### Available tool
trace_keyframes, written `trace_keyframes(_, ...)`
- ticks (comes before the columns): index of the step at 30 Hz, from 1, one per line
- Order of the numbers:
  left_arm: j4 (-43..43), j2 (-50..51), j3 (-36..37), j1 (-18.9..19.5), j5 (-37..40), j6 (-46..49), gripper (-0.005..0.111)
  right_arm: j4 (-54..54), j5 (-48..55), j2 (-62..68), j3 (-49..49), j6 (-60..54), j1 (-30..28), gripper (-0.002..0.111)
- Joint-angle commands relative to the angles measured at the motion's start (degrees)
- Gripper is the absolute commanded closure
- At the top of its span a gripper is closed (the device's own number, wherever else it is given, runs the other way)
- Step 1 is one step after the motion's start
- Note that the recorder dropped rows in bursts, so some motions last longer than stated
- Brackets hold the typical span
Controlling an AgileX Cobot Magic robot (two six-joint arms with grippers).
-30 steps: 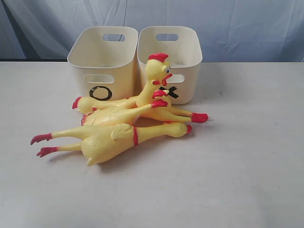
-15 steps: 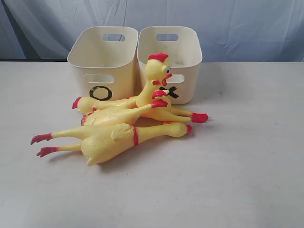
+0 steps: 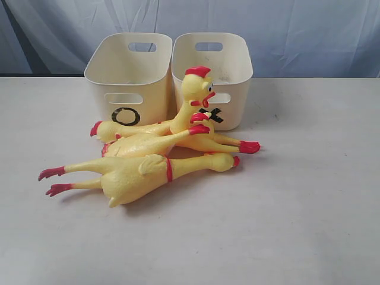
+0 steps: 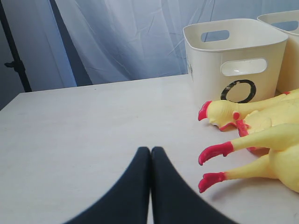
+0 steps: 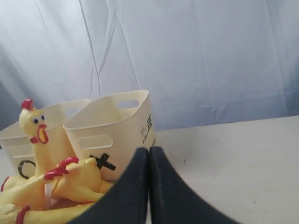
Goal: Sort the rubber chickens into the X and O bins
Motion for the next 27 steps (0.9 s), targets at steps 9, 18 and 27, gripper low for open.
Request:
trace_keyframes(9,-0.36,-0.33,0.29,0.05,-0.78,-0.19,0.107,10.85,-6.19,-0.33,0.07,1.33,-0.06,0.109)
trace_keyframes(18,-0.36,-0.33,0.29,0.05,-0.78,-0.19,0.107,16.91,0.35,-0.33,-5.28,3.56,-0.06,0.109)
trace_keyframes(27,-0.36,-0.33,0.29,0.05,-0.78,-0.19,0.107,16.32,12.17,4.16,-17.27,-5.4,-0.06,0.109)
